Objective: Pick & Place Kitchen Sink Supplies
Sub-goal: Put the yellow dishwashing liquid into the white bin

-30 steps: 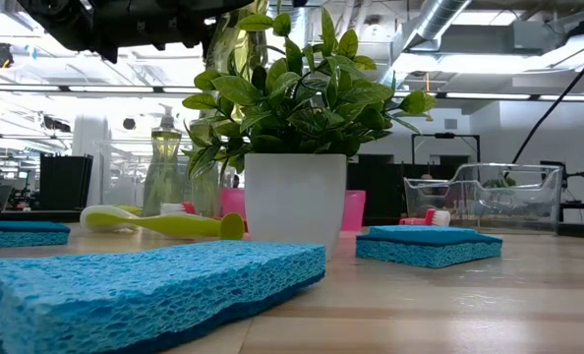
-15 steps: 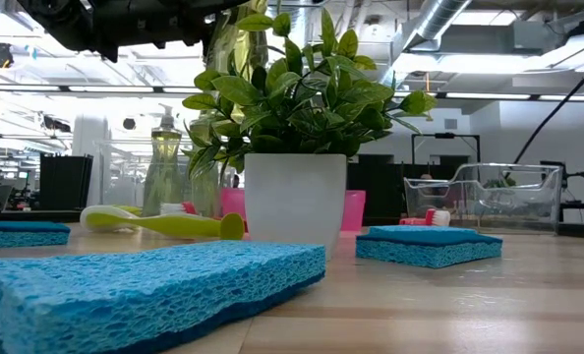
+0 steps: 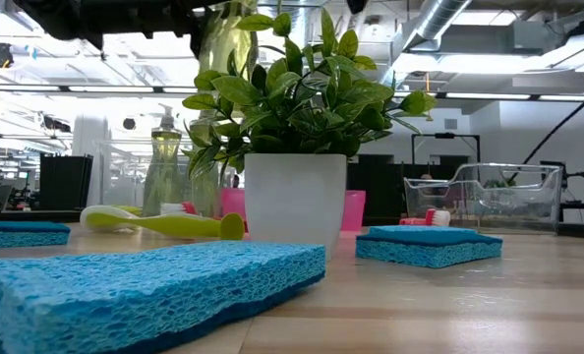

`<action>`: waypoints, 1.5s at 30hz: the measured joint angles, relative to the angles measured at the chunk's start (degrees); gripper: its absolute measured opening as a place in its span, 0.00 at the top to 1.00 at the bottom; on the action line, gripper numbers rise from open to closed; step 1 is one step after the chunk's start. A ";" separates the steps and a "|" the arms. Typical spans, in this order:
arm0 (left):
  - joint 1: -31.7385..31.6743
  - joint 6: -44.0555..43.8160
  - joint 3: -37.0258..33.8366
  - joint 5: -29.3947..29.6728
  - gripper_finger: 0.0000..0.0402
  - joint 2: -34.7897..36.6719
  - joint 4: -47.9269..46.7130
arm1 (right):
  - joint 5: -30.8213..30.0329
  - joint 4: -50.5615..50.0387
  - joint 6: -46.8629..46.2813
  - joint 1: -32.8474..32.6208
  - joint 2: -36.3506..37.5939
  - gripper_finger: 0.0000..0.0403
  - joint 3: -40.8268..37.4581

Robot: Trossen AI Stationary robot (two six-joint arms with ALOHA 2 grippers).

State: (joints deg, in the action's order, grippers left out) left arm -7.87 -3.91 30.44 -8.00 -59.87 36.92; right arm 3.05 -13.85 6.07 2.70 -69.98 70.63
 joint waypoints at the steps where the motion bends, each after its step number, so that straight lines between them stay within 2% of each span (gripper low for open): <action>1: 0.01 -0.04 -0.01 0.94 0.43 1.37 -1.67 | -0.06 0.82 -0.16 0.00 1.03 0.56 -1.73; 6: -0.01 -0.03 -1.96 6.62 0.45 8.99 -6.75 | -0.09 7.98 -2.79 0.02 6.92 0.55 -12.13; 11: 0.05 1.69 -5.60 14.46 0.46 16.86 -7.29 | -0.09 18.76 -6.10 -0.26 13.14 0.55 -23.55; 17: -0.01 9.64 -8.97 31.85 0.45 23.47 -7.41 | -0.09 29.57 -6.78 -1.31 18.04 0.56 -33.44; 21: -0.01 14.78 -9.64 44.06 0.45 24.42 -7.14 | -0.09 32.12 -6.74 -1.48 19.68 0.55 -35.54; 24: -0.03 17.09 -9.66 49.40 0.44 24.30 -6.95 | -0.09 32.34 -6.61 -1.46 20.20 0.55 -35.54; 32: -1.14 20.52 -9.66 55.21 0.45 24.16 -6.14 | -0.09 32.36 -6.15 -1.55 20.11 0.56 -35.54; 38: -7.27 20.87 -9.66 55.62 0.44 23.79 -5.56 | -0.09 32.36 -6.13 -1.55 20.11 0.56 -35.54; 45: -15.30 15.69 -9.66 48.18 0.44 19.04 -5.30 | -0.09 32.38 -5.95 -1.55 20.11 0.54 -35.54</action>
State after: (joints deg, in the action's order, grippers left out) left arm -23.17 11.79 20.78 40.18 -40.83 31.62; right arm 2.96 18.52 0.12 1.15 -49.87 35.09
